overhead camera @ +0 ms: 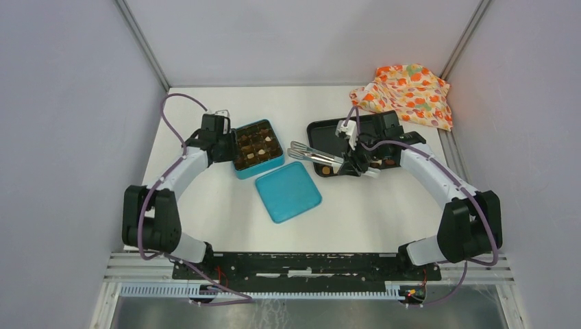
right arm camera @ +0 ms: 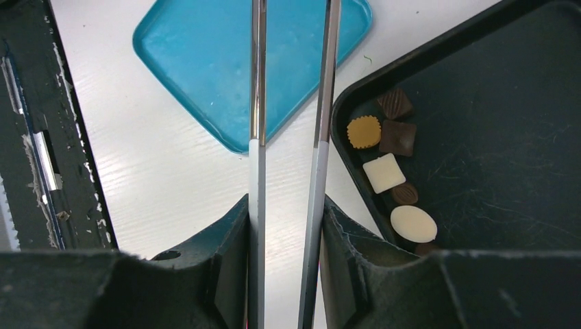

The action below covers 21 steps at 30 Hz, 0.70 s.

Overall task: Pack the chocolate
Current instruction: Pick up the packing box from the center of the board.

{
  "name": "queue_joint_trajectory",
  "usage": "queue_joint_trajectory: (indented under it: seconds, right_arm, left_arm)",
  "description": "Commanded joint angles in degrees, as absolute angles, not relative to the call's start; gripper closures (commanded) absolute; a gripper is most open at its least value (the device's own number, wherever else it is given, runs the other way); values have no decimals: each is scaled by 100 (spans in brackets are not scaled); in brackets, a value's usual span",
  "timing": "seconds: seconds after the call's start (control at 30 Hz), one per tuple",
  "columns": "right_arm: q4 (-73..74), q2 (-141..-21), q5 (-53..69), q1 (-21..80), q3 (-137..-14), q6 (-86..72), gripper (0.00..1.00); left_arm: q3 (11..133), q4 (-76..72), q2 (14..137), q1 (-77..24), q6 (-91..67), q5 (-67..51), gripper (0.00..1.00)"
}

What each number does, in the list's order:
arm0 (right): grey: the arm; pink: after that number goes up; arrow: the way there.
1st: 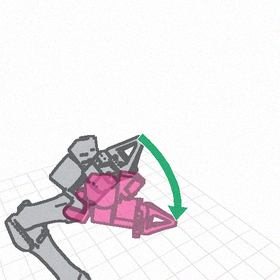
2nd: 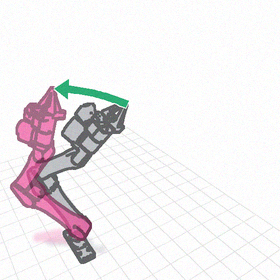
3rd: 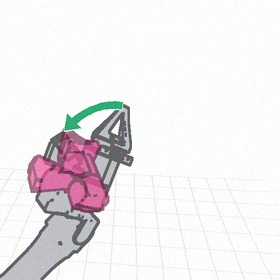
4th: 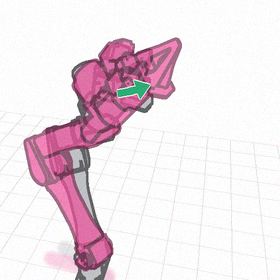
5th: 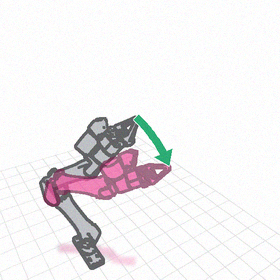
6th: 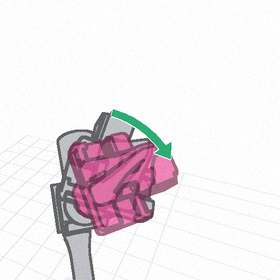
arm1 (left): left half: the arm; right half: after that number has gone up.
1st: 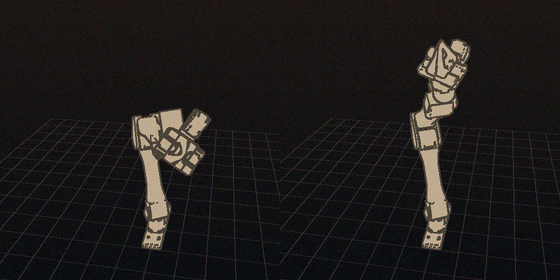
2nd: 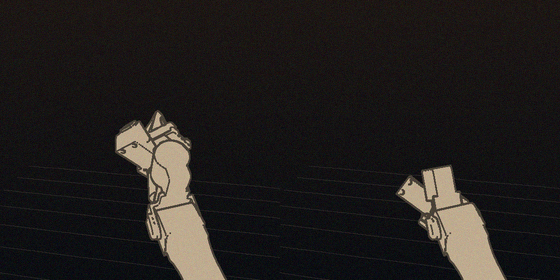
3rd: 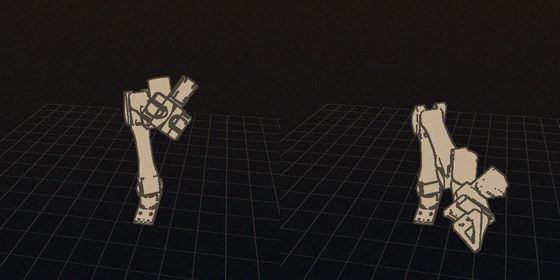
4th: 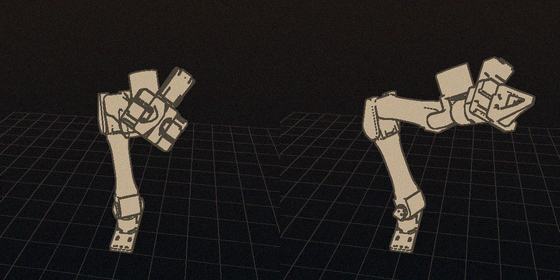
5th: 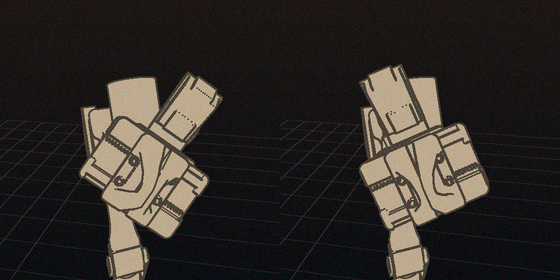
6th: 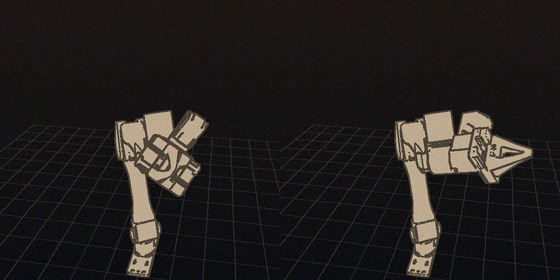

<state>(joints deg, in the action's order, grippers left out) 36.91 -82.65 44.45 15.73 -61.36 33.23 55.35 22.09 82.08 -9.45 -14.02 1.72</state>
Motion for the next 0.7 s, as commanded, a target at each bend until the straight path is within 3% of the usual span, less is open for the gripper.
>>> queue_joint_trajectory:
  seconds: [0.0, 0.33, 0.67]
  right_arm:
    - [3298, -7873, 4964, 1582, -6153, 3328, 59]
    - [3364, -7745, 5054, 1580, -6101, 3409, 59]
    - [3379, -7774, 5036, 1578, -6106, 3445, 59]
  left_arm:
    - [6046, 2478, 8693, -863, -1693, 190, 52]
    - [6451, 2619, 9403, -791, -1602, 265, 55]
    - [6650, 2679, 9870, -784, -1531, 293, 69]
